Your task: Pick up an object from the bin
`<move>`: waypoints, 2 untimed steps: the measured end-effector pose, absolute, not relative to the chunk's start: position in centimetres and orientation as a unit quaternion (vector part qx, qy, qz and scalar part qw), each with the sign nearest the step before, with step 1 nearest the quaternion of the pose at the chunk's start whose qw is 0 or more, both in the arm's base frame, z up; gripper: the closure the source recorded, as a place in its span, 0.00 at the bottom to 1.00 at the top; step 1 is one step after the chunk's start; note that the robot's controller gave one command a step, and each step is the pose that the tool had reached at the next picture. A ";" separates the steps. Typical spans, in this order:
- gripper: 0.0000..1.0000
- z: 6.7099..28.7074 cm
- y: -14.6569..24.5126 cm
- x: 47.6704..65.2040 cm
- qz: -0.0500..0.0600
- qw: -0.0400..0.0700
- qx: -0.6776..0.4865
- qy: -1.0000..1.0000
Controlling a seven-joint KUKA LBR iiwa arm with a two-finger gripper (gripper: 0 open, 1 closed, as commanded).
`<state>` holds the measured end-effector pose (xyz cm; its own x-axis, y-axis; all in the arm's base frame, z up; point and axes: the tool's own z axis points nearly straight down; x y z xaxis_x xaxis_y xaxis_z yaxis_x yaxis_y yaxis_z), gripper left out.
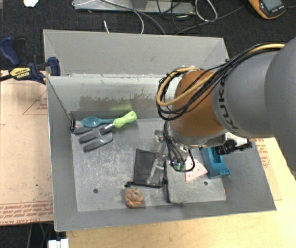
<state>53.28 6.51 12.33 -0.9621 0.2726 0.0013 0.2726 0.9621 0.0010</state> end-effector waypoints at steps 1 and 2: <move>0.00 9.0 5.7 52.5 -0.001 -0.002 -0.081 -0.997; 1.00 7.2 5.6 51.8 -0.002 0.002 -0.240 -0.971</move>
Offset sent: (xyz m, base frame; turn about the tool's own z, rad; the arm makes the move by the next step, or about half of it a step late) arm -0.0153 -0.0090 -0.0533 0.2104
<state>51.78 5.64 7.15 -0.8850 0.4656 0.0042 0.4656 0.8850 0.0024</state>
